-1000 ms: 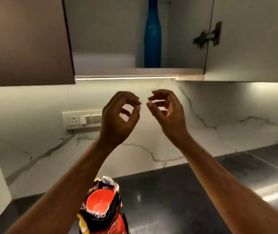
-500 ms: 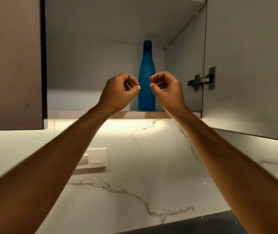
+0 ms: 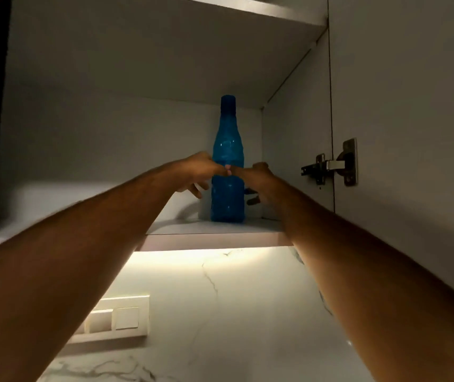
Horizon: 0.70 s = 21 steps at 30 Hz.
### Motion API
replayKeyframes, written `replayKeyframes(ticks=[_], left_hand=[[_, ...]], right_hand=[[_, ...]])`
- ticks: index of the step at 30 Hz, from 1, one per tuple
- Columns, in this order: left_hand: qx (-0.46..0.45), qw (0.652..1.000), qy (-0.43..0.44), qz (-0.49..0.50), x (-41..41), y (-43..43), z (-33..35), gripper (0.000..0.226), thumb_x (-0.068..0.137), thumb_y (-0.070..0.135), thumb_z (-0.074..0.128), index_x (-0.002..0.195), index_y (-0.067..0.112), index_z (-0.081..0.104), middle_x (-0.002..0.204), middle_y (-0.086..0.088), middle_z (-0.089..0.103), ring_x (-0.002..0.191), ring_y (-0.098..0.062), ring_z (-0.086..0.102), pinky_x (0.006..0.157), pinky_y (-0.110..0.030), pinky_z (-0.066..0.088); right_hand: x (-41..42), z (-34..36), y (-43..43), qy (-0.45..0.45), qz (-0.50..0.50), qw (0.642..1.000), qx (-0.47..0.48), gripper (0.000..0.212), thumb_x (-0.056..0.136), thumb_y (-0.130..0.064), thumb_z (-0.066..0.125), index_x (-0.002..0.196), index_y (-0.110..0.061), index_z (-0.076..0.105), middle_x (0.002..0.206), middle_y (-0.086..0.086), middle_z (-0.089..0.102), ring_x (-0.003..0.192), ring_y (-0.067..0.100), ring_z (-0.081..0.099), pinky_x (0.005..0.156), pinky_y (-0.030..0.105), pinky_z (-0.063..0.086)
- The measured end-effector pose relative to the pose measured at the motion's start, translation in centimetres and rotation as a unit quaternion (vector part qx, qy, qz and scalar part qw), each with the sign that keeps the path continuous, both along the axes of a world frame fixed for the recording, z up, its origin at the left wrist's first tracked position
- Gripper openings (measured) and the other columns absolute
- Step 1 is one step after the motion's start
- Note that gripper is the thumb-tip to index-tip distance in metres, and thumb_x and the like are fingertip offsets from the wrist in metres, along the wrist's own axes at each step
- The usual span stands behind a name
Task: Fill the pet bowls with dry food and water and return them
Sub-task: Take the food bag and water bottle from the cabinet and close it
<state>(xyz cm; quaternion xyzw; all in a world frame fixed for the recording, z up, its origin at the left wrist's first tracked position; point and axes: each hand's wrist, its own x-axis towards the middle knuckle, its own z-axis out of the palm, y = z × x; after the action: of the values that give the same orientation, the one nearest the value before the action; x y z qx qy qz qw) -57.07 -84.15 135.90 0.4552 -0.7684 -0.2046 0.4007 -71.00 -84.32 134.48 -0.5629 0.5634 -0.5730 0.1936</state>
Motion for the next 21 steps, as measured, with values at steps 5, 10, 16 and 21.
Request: replayKeyframes(ticks=[5, 10, 16, 21], left_hand=[[0.038, 0.999, 0.034, -0.015, -1.0, -1.9, -0.4, 0.06, 0.089, 0.026, 0.065, 0.141, 0.007, 0.041, 0.141, -0.017, 0.047, 0.111, -0.037, 0.055, 0.082, -0.045, 0.055], [0.066, 0.995, 0.065, -0.03, -0.7, -0.3, -0.6, 0.055, 0.088, 0.019, 0.066, 0.137, 0.005, 0.045, 0.137, -0.017, 0.05, 0.106, -0.036, 0.058, 0.066, -0.037, 0.057], [0.068, 0.99, 0.118, -0.041, 1.4, 2.7, -1.0, 0.057, 0.081, 0.028, 0.074, 0.129, 0.006, 0.053, 0.126, -0.012, 0.056, 0.099, -0.032, 0.063, 0.076, -0.038, 0.059], [0.051, 0.986, 0.152, -0.044, 2.9, 5.7, -1.3, 0.047, 0.086, 0.028, 0.069, 0.125, 0.006, 0.056, 0.123, -0.014, 0.06, 0.097, -0.03, 0.066, 0.08, -0.038, 0.058]], right_hand=[[-0.1, -0.4, -1.2, 0.028, 0.028, 0.999, 0.026, 0.07, 0.088, -0.042, 0.066, 0.139, -0.003, 0.037, 0.13, 0.018, 0.055, 0.112, 0.033, 0.058, 0.089, 0.049, 0.054], [-0.3, -0.7, -1.0, 0.04, 0.033, 0.999, 0.012, 0.067, 0.083, -0.045, 0.071, 0.131, -0.003, 0.048, 0.124, 0.017, 0.059, 0.108, 0.03, 0.061, 0.087, 0.043, 0.056], [-0.7, -1.2, 2.2, 0.024, 0.067, 0.997, -0.005, 0.075, 0.074, -0.055, 0.075, 0.127, -0.004, 0.055, 0.121, 0.011, 0.063, 0.105, 0.026, 0.062, 0.09, 0.043, 0.054], [0.2, -2.0, 6.4, 0.079, 0.074, 0.993, -0.05, 0.059, 0.087, -0.053, 0.06, 0.125, -0.008, 0.057, 0.114, 0.003, 0.062, 0.092, 0.017, 0.061, 0.068, 0.029, 0.052]])
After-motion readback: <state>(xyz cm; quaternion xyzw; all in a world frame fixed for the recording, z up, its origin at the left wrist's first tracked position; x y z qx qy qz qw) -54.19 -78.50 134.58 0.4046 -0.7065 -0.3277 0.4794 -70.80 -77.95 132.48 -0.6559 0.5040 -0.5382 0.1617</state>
